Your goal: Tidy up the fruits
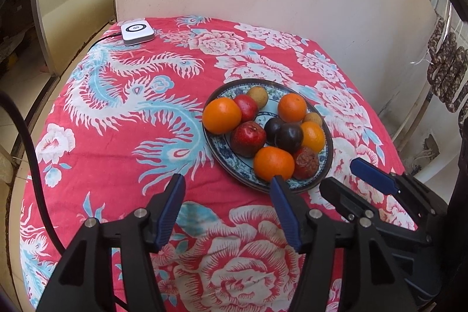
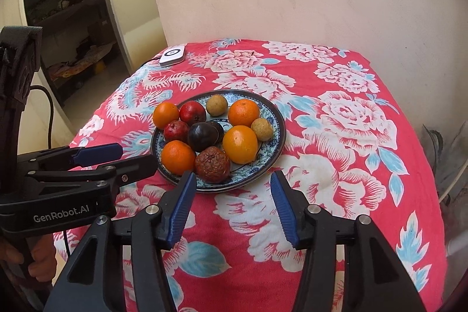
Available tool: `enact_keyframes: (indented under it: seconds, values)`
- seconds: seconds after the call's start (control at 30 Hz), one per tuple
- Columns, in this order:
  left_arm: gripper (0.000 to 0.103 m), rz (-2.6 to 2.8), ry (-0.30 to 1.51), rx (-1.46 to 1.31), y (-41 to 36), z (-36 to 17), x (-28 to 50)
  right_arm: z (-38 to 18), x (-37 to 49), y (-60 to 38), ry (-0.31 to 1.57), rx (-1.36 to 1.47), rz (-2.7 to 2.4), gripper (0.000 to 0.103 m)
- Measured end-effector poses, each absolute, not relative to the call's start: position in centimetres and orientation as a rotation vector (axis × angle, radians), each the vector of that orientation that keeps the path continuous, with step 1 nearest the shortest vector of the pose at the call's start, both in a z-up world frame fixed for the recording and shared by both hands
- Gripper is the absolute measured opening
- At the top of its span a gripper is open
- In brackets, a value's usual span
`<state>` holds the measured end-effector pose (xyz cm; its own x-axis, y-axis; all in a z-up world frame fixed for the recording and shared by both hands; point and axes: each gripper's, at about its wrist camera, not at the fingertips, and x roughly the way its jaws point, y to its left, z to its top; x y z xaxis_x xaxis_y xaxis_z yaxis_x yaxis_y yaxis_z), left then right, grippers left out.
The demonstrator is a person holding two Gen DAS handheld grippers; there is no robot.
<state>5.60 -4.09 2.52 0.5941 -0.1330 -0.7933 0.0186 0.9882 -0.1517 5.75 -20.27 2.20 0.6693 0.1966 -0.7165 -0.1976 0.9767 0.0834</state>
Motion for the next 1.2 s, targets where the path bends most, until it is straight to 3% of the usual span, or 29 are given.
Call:
enact_keyframes:
  seconds: [1.2]
  values:
    - [0.064, -0.071, 0.949, -0.118, -4.16, 1.74, 5.67, 1.19, 5.89, -20.45, 0.84, 0.024, 0.22, 0.054]
